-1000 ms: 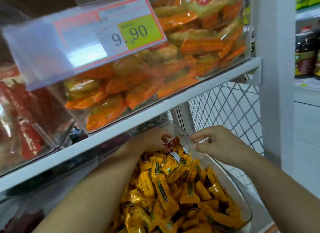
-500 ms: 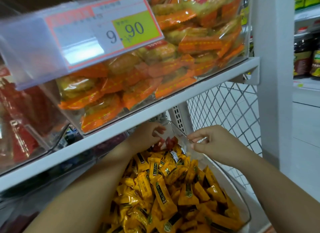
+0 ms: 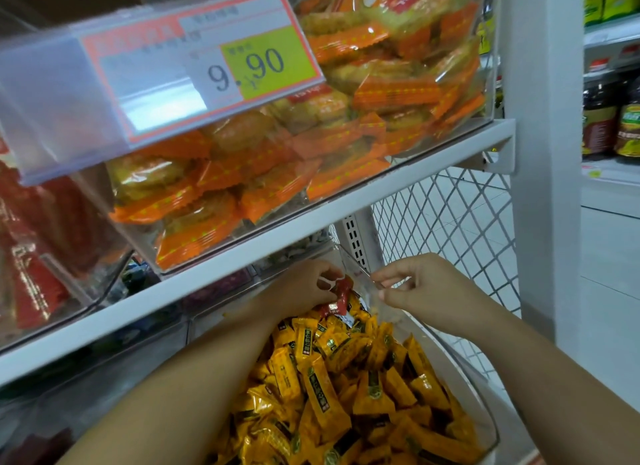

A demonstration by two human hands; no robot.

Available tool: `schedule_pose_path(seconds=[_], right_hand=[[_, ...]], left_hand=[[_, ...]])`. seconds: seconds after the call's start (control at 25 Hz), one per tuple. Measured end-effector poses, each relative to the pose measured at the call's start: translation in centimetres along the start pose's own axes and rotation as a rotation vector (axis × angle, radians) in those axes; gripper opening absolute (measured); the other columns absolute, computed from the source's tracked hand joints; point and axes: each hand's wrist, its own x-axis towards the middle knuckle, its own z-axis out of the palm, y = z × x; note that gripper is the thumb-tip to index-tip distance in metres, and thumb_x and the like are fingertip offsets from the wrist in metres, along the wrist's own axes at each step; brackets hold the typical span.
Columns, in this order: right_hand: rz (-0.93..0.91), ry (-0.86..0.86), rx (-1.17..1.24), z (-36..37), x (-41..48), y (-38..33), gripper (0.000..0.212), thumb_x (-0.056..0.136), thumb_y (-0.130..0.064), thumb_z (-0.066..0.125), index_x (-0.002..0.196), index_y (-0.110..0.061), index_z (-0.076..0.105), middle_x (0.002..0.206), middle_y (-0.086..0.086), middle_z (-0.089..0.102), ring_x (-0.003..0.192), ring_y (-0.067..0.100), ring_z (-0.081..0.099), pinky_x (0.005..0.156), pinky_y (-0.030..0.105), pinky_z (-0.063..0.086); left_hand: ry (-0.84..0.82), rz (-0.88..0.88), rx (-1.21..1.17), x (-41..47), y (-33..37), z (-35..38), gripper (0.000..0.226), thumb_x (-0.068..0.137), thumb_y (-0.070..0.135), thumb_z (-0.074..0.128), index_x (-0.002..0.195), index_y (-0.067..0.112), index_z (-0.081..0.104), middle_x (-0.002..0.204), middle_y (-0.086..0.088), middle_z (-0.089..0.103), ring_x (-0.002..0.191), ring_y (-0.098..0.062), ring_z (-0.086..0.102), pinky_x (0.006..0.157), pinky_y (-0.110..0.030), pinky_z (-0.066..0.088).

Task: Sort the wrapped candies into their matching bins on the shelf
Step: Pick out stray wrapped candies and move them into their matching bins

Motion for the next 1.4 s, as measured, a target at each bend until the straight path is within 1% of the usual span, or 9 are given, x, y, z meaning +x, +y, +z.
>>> schedule_pose_path(seconds=[0.24, 0.4, 0.56, 0.8, 0.96, 1.16, 1.24, 1.32, 1.4], right_hand=[[-0.002, 0.000, 0.000, 0.0, -0.1, -0.1, 0.026, 0.084, -0.015, 0.066, 0.110, -0.020, 0.067, 0.095, -0.010, 0.063, 0.063, -0.025, 0.049, 0.059, -0.004, 0.036], [-0.003, -0.007, -0.006, 0.0, -0.1, 0.0, 0.026, 0.084, -0.015, 0.066, 0.109, -0.021, 0.068, 0.092, -0.013, 0.061, 0.062, -0.025, 0.048, 0.058, -0.004, 0.036], [-0.013, -0.005, -0.015, 0.0, 0.0, -0.1, 0.026, 0.084, -0.015, 0.066, 0.109, -0.021, 0.068, 0.091, -0.013, 0.061, 0.063, -0.025, 0.048, 0.060, -0.005, 0.036], [-0.011, -0.002, -0.029, 0.0, -0.1, 0.0, 0.026, 0.084, -0.018, 0.066, 0.110, -0.023, 0.067, 0.096, -0.012, 0.063, 0.067, -0.016, 0.052, 0.059, -0.004, 0.036], [-0.020, 0.008, -0.063, 0.1, 0.0, 0.0, 0.025, 0.085, -0.018, 0.065, 0.110, -0.021, 0.067, 0.096, -0.011, 0.062, 0.064, -0.020, 0.051, 0.060, -0.003, 0.037], [-0.028, 0.062, -0.266, 1.1, -1.5, -1.8, 0.026, 0.088, -0.019, 0.059, 0.113, -0.023, 0.066, 0.116, -0.007, 0.063, 0.093, 0.002, 0.056, 0.069, 0.007, 0.036], [-0.081, 0.099, -0.333, 2.0, -2.9, -3.5, 0.026, 0.087, -0.019, 0.060, 0.113, -0.022, 0.066, 0.119, -0.006, 0.060, 0.106, 0.008, 0.053, 0.082, 0.014, 0.034], [-0.158, 0.148, -0.300, 3.2, -4.7, -5.3, 0.024, 0.086, -0.018, 0.062, 0.109, -0.022, 0.067, 0.114, -0.007, 0.060, 0.106, 0.006, 0.052, 0.086, 0.015, 0.032], [-0.211, 0.133, -0.277, 5.3, -7.0, -7.2, 0.022, 0.086, -0.019, 0.063, 0.106, -0.024, 0.068, 0.107, -0.010, 0.060, 0.102, 0.003, 0.051, 0.084, 0.014, 0.031]], left_hand=[[-0.227, -0.040, -0.062, 0.1, 1.2, -0.9, 0.052, 0.082, 0.022, 0.070, 0.130, 0.022, 0.049, 0.133, -0.001, 0.052, 0.112, -0.010, 0.050, 0.077, -0.014, 0.040], [-0.354, -0.051, 0.102, 0.3, 1.0, -1.1, 0.071, 0.078, 0.027, 0.074, 0.139, 0.028, 0.037, 0.142, -0.001, 0.042, 0.127, -0.019, 0.043, 0.101, -0.033, 0.039], [-0.247, 0.005, 0.147, 0.6, 0.3, -0.2, 0.065, 0.074, 0.028, 0.077, 0.131, 0.029, 0.044, 0.130, -0.002, 0.051, 0.116, -0.018, 0.051, 0.099, -0.039, 0.044], [-0.156, 0.096, 0.181, 0.2, 0.4, -0.1, 0.053, 0.078, 0.031, 0.074, 0.125, 0.026, 0.050, 0.117, 0.005, 0.050, 0.103, -0.009, 0.046, 0.079, -0.019, 0.037], [-0.092, 0.104, 0.143, -0.5, 0.8, -0.9, 0.047, 0.080, 0.030, 0.072, 0.122, 0.024, 0.053, 0.112, 0.006, 0.054, 0.101, -0.010, 0.050, 0.069, -0.010, 0.035], [0.096, 0.081, 0.052, -4.8, 1.7, -2.9, 0.056, 0.080, 0.035, 0.071, 0.131, 0.024, 0.048, 0.120, 0.008, 0.054, 0.108, -0.009, 0.052, 0.088, -0.020, 0.041], [0.197, 0.075, -0.044, -8.4, 1.9, -3.6, 0.056, 0.081, 0.034, 0.071, 0.131, 0.026, 0.047, 0.123, 0.009, 0.053, 0.101, -0.006, 0.054, 0.082, -0.009, 0.042], [0.279, 0.064, -0.084, -12.0, 2.0, -4.0, 0.056, 0.081, 0.032, 0.071, 0.131, 0.027, 0.047, 0.120, 0.011, 0.052, 0.098, -0.004, 0.053, 0.076, -0.005, 0.041], [0.329, 0.052, -0.096, -16.2, 1.4, -4.3, 0.054, 0.080, 0.033, 0.071, 0.128, 0.025, 0.048, 0.118, 0.009, 0.053, 0.107, -0.008, 0.053, 0.086, -0.017, 0.042]])
